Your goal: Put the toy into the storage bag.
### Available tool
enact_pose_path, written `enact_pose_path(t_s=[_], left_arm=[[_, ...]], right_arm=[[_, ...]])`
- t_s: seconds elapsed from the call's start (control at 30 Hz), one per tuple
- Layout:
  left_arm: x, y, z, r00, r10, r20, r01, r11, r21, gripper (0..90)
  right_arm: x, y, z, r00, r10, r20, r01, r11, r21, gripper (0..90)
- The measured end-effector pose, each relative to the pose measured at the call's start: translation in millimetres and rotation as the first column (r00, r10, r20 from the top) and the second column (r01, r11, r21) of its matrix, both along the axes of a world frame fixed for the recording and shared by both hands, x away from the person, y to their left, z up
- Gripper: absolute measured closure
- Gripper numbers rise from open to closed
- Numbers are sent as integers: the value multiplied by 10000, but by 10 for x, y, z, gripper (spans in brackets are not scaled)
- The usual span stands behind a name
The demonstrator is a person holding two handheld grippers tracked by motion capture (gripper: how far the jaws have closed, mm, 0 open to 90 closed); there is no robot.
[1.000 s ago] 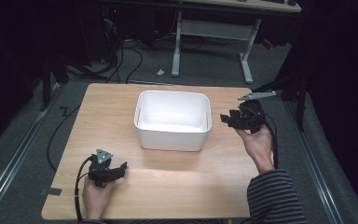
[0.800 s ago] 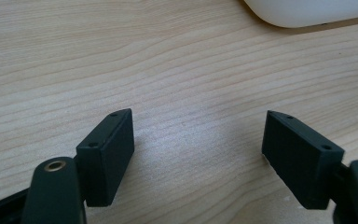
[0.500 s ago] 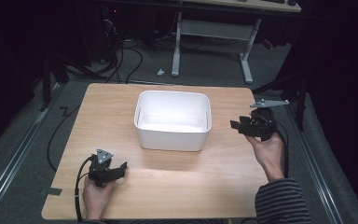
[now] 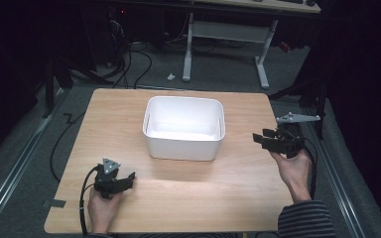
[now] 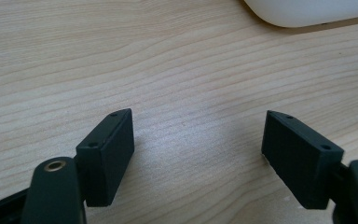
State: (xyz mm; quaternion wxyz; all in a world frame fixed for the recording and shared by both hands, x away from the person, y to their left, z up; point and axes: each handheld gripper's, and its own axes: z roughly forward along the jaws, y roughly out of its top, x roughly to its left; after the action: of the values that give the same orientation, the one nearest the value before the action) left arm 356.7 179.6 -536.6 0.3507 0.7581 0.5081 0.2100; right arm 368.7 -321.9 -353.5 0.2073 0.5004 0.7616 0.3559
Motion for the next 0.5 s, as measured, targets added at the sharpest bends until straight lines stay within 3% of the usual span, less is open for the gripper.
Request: enact_pose_path(t_s=[0.17, 0.5], left_arm=[[0, 1, 0, 10000, -1, -2, 1, 10000, -9, 255], [2, 4, 0, 10000, 8, 5, -8, 10000, -48, 256]], right_arm=[[-90, 55, 24, 9998, 146, 101, -142, 9994, -322, 532], [-217, 112, -42, 9993, 362, 63, -359, 9989, -314, 523]])
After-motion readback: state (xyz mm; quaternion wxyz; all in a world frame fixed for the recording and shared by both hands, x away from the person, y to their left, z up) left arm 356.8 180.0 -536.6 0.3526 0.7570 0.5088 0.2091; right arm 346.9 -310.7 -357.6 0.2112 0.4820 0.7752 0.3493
